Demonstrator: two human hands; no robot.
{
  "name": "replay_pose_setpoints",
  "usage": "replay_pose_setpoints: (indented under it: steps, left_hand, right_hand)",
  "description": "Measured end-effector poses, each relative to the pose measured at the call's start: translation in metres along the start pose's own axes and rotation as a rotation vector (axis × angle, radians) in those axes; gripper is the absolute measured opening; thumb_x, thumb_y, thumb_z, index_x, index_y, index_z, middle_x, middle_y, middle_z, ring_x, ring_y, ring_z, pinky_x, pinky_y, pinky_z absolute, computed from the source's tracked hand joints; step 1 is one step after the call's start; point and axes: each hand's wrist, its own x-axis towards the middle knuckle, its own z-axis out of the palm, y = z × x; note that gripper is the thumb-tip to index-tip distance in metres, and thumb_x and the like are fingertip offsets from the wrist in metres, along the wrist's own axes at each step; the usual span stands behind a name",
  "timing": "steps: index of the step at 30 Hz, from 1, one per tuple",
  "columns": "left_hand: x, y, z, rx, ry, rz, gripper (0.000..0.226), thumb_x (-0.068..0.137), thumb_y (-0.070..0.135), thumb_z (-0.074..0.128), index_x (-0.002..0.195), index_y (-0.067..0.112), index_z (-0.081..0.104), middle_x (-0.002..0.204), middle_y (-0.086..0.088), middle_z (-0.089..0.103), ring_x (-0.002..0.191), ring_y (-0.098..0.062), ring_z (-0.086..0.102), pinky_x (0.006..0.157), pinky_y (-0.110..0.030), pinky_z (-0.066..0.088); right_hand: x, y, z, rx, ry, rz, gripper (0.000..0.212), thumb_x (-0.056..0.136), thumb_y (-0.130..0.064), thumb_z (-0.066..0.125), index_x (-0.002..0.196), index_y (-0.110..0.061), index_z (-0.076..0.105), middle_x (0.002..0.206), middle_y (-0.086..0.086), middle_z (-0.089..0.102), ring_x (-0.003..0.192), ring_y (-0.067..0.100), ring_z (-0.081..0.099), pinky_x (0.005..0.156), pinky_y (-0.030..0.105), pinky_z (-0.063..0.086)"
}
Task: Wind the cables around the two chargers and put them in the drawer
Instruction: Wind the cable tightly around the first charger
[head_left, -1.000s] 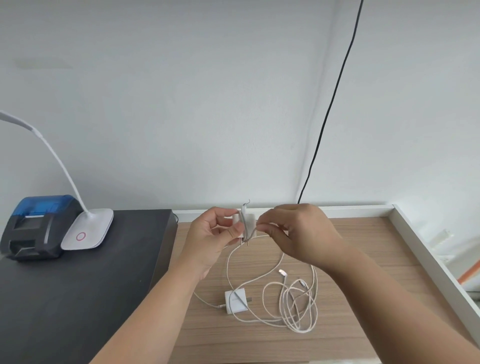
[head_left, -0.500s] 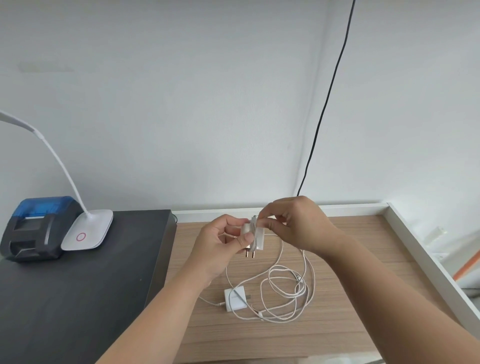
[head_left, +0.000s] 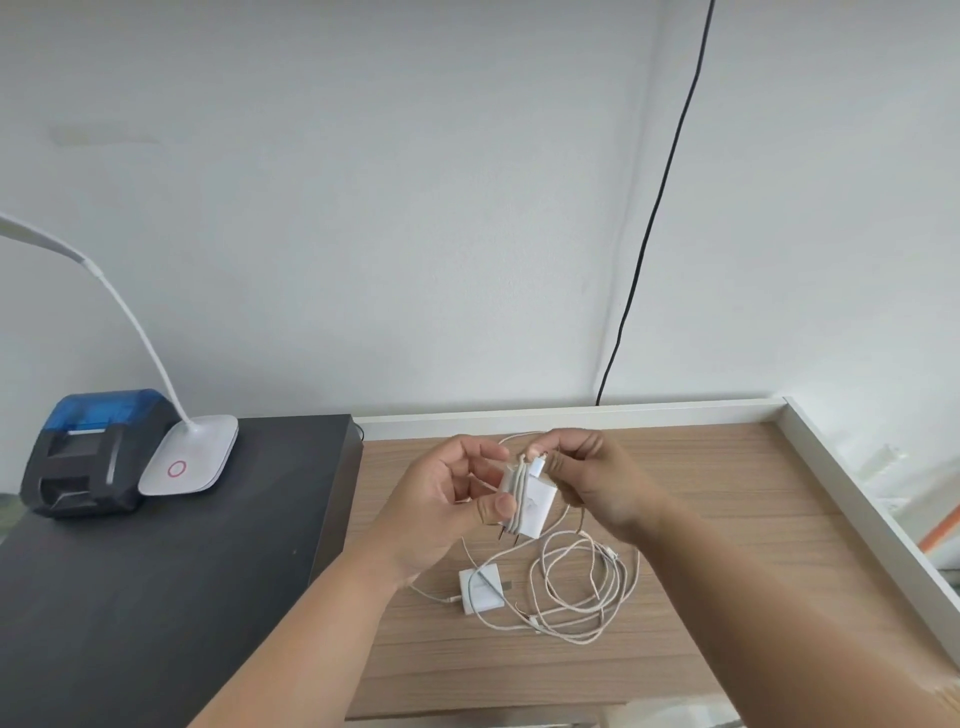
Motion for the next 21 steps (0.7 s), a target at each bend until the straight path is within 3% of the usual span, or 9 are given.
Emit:
replay_pose_setpoints:
  steps: [1,3,7,10,14,18,21]
  left_hand:
    - [0.0,0.0,0.0,-0.025,0.0,0.013,0.042,0.068,0.005,0.082,0.104,0.006,0.061,0.086,-0.006,0.067,0.072,-0.014,0.061,0.067,-0.026,0.053]
    - [0.002,0.0,0.0,-0.067,-0.005,0.032,0.043,0.064,0.013,0.085,0.101,0.006,0.063,0.085,-0.003,0.069,0.073,-0.012,0.063,0.066,-0.026,0.053]
    - [0.004,-0.004,0.002,-0.143,0.002,0.026,0.058,0.053,0.033,0.093,0.099,0.008,0.067,0.092,-0.012,0.068,0.08,-0.019,0.064,0.069,-0.034,0.056]
    - [0.009,-0.003,0.004,-0.222,0.081,0.019,0.062,0.048,0.036,0.095,0.098,0.01,0.068,0.089,-0.008,0.069,0.078,-0.021,0.065,0.068,-0.035,0.057]
    - [0.015,-0.001,0.013,-0.338,0.21,0.004,0.039,0.065,0.015,0.086,0.099,0.01,0.067,0.078,-0.001,0.069,0.072,-0.016,0.067,0.064,-0.028,0.055]
    - [0.018,0.001,0.018,-0.305,0.297,-0.018,0.036,0.068,0.009,0.07,0.103,0.008,0.064,0.079,-0.002,0.072,0.073,-0.015,0.068,0.07,-0.03,0.056]
    - [0.02,0.001,0.02,-0.375,0.37,-0.023,0.033,0.073,0.006,0.069,0.106,0.008,0.064,0.081,-0.004,0.071,0.069,-0.012,0.069,0.063,-0.025,0.057]
  right_hand:
    - [-0.002,0.007,0.004,0.039,0.021,0.022,0.02,0.08,-0.023,0.067,0.084,-0.004,0.071,0.057,0.008,0.05,0.042,0.007,0.024,0.041,0.022,0.014]
    - [-0.005,0.011,0.01,0.09,0.085,0.049,0.016,0.084,-0.018,0.065,0.081,-0.004,0.072,0.051,0.003,0.047,0.039,0.006,0.024,0.039,0.019,0.016]
    - [-0.015,0.0,0.014,0.071,0.182,0.002,0.013,0.09,0.003,0.057,0.08,0.001,0.065,0.04,-0.015,0.052,0.035,-0.002,0.046,0.038,0.008,0.035]
    - [-0.021,-0.001,0.018,0.009,0.239,-0.046,0.015,0.089,-0.006,0.063,0.075,-0.006,0.067,0.043,-0.015,0.049,0.039,-0.001,0.043,0.045,0.008,0.034]
    - [-0.03,0.011,0.019,-0.519,0.312,-0.162,0.014,0.091,-0.026,0.063,0.081,-0.025,0.074,0.052,-0.006,0.037,0.051,0.007,0.03,0.05,0.023,0.027]
    - [-0.038,0.002,0.016,-0.879,0.324,-0.326,0.012,0.091,-0.023,0.059,0.093,-0.026,0.071,0.053,-0.014,0.049,0.053,0.007,0.044,0.051,0.026,0.036]
    - [-0.039,-0.002,0.014,-0.994,0.271,-0.359,0.014,0.093,-0.025,0.058,0.094,-0.022,0.072,0.069,-0.008,0.066,0.063,0.011,0.057,0.054,0.028,0.044]
